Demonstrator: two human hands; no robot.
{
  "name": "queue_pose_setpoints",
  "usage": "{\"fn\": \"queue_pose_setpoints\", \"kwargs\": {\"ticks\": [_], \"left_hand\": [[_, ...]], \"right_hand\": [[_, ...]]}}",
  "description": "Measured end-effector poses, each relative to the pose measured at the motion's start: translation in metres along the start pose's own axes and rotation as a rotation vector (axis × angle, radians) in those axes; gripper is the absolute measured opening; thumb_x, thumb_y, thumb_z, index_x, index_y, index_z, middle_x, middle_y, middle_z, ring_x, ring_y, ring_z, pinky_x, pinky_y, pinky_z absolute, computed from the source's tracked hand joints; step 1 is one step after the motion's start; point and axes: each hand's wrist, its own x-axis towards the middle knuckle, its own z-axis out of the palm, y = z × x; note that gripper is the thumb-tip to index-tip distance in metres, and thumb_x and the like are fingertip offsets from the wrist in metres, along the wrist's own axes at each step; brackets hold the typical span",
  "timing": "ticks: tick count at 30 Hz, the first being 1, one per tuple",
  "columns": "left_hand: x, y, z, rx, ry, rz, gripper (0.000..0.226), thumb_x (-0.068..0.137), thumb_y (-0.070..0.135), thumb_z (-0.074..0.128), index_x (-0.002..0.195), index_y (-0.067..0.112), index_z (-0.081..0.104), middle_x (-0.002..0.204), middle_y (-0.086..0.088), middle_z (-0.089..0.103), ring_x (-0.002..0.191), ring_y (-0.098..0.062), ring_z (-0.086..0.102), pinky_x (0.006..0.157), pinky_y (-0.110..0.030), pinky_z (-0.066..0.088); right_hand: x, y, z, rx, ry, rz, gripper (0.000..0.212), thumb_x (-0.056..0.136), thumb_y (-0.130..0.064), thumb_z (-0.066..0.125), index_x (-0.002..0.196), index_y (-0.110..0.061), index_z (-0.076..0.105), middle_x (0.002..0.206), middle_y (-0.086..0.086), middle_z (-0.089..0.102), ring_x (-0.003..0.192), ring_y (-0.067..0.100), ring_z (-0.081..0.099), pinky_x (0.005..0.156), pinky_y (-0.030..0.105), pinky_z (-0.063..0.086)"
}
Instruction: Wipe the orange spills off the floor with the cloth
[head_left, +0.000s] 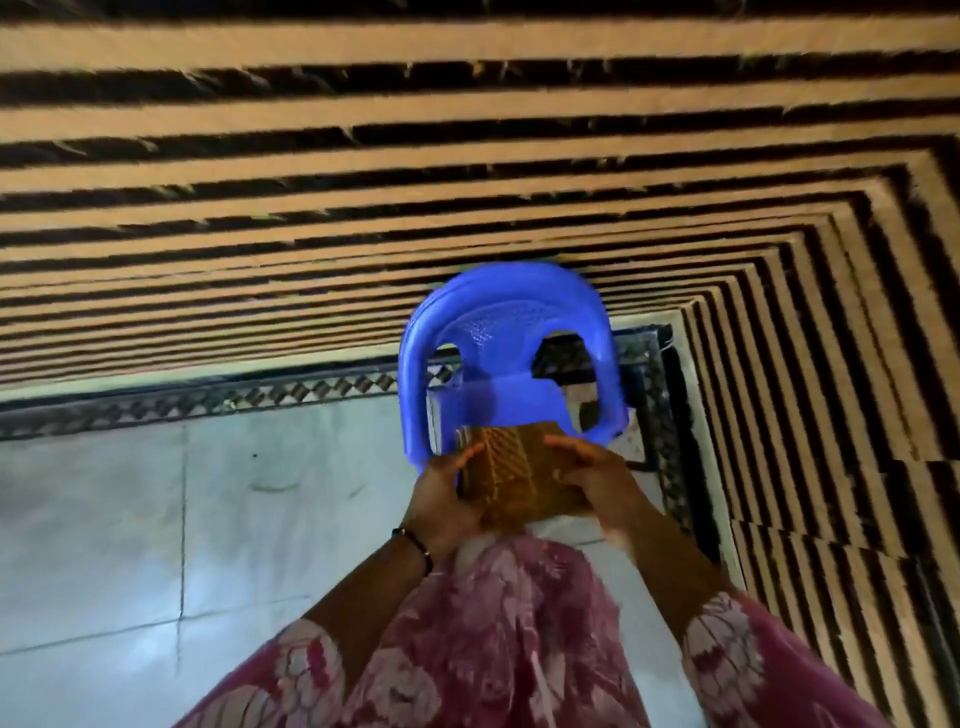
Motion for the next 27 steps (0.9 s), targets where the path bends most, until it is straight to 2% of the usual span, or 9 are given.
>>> {"fn": "queue_pose_setpoints", "kwargs": {"ticks": [3, 5, 9, 13, 16, 19, 21, 24, 27], "left_hand": [[0.043, -0.037, 0.023, 0.028, 0.016, -0.081, 0.072, 0.057, 0.021, 0.057, 0.129, 0.012, 0.053, 0.108, -0.007, 0.062, 0.097, -0.015, 0.059, 0.077, -0.006, 0.041], [0.072, -0.062, 0.04, -0.015, 0.019, -0.122, 0.07, 0.058, 0.02, 0.061, 0.127, 0.013, 0.054, 0.111, -0.008, 0.062, 0.096, -0.014, 0.058, 0.086, -0.019, 0.047], [0.116, -0.112, 0.064, -0.021, 0.032, -0.143, 0.063, 0.064, 0.0, 0.076, 0.118, 0.024, 0.053, 0.112, -0.004, 0.062, 0.091, 0.01, 0.058, 0.086, -0.017, 0.049], [0.144, -0.171, 0.089, 0.016, 0.039, -0.269, 0.071, 0.055, 0.034, 0.065, 0.125, 0.04, 0.052, 0.127, -0.007, 0.056, 0.108, -0.025, 0.06, 0.09, -0.046, 0.051], [0.159, -0.213, 0.11, 0.064, 0.12, -0.263, 0.058, 0.058, 0.045, 0.053, 0.113, 0.064, 0.047, 0.118, 0.002, 0.057, 0.102, -0.021, 0.062, 0.089, -0.048, 0.049], [0.166, -0.23, 0.124, 0.135, 0.165, -0.28, 0.044, 0.07, 0.054, 0.048, 0.111, 0.066, 0.042, 0.116, 0.007, 0.055, 0.105, -0.018, 0.059, 0.095, -0.046, 0.044], [0.166, -0.235, 0.128, 0.166, 0.131, -0.307, 0.042, 0.073, 0.053, 0.049, 0.113, 0.063, 0.046, 0.124, 0.006, 0.053, 0.114, -0.019, 0.054, 0.1, -0.047, 0.041], [0.164, -0.228, 0.131, 0.176, 0.113, -0.311, 0.049, 0.078, 0.036, 0.057, 0.126, 0.043, 0.05, 0.138, 0.006, 0.047, 0.129, -0.019, 0.042, 0.109, -0.045, 0.033], [0.164, -0.219, 0.135, 0.215, 0.052, -0.335, 0.059, 0.081, 0.026, 0.063, 0.137, 0.026, 0.044, 0.142, 0.002, 0.042, 0.13, -0.022, 0.041, 0.107, -0.022, 0.026]], "right_hand": [[0.057, 0.036, -0.003, 0.0, -0.013, 0.083, 0.042, 0.081, 0.019, 0.05, 0.118, 0.001, 0.059, 0.091, 0.01, 0.065, 0.056, 0.001, 0.063, 0.048, 0.018, 0.051], [0.098, 0.065, -0.002, 0.008, 0.017, 0.09, 0.04, 0.082, 0.018, 0.05, 0.113, -0.003, 0.062, 0.077, 0.0, 0.066, 0.055, -0.001, 0.061, 0.055, 0.023, 0.053], [0.156, 0.114, 0.001, -0.02, 0.043, 0.101, 0.041, 0.082, 0.013, 0.053, 0.096, -0.023, 0.065, 0.094, 0.009, 0.062, 0.088, 0.025, 0.062, 0.076, 0.045, 0.053], [0.2, 0.15, 0.0, -0.067, -0.004, 0.096, 0.046, 0.083, 0.014, 0.052, 0.111, -0.022, 0.06, 0.117, 0.008, 0.058, 0.1, 0.029, 0.059, 0.056, 0.026, 0.055], [0.223, 0.17, -0.003, -0.172, -0.006, -0.025, 0.044, 0.085, 0.009, 0.056, 0.117, -0.022, 0.059, 0.12, 0.008, 0.06, 0.103, 0.023, 0.058, 0.075, 0.029, 0.054], [0.231, 0.185, -0.007, -0.236, -0.008, -0.021, 0.043, 0.084, 0.005, 0.06, 0.124, -0.012, 0.059, 0.112, 0.007, 0.062, 0.102, 0.022, 0.059, 0.086, 0.031, 0.052], [0.232, 0.194, -0.011, -0.375, -0.025, -0.008, 0.047, 0.082, -0.001, 0.064, 0.126, -0.015, 0.058, 0.111, 0.01, 0.064, 0.105, 0.027, 0.06, 0.092, 0.041, 0.05], [0.229, 0.2, -0.014, -0.419, -0.045, -0.006, 0.048, 0.082, -0.006, 0.064, 0.125, -0.024, 0.058, 0.113, 0.009, 0.064, 0.106, 0.029, 0.059, 0.092, 0.048, 0.049], [0.223, 0.195, -0.018, -0.456, -0.039, 0.006, 0.044, 0.083, -0.004, 0.061, 0.125, -0.019, 0.058, 0.11, 0.007, 0.062, 0.103, 0.027, 0.058, 0.09, 0.039, 0.048]]}}
